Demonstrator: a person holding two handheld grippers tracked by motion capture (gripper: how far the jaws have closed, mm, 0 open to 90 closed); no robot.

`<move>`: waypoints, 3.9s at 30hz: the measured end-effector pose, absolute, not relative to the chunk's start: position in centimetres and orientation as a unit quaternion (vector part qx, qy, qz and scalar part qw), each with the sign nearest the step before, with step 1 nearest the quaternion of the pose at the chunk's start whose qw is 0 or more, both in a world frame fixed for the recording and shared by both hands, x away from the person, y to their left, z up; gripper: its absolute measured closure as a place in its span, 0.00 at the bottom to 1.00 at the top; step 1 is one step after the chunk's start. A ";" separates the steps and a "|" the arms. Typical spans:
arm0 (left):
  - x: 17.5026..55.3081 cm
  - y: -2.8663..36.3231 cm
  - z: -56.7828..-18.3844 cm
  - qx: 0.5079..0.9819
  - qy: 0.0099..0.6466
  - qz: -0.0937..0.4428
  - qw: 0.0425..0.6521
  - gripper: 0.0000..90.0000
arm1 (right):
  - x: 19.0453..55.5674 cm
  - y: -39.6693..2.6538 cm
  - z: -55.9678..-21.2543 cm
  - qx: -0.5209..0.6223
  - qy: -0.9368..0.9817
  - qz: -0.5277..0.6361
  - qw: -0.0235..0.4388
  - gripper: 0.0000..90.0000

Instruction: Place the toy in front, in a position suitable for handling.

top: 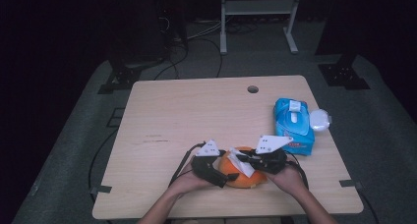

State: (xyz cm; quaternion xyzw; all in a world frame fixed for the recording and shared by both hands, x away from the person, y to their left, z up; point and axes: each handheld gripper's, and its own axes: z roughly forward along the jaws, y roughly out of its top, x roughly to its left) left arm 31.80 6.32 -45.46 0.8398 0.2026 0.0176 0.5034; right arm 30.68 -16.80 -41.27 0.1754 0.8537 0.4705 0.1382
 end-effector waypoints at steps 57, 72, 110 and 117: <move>33.2 11.1 -45.3 0.811 0.231 0.063 0.534 0.37 | 30.8 -18.1 -41.9 0.183 0.822 0.532 0.087 0.90; 33.1 10.7 -45.4 0.809 0.233 0.065 0.535 0.37 | 31.3 -18.5 -42.0 0.213 0.811 0.538 0.086 0.90; 31.1 8.1 -44.7 0.817 0.184 0.101 0.538 0.28 | 32.3 -18.1 -41.9 0.236 0.811 0.528 0.092 0.90; 32.7 9.3 -44.8 0.804 0.247 0.051 0.538 0.11 | 32.5 -19.5 -42.2 0.241 0.811 0.527 0.073 0.90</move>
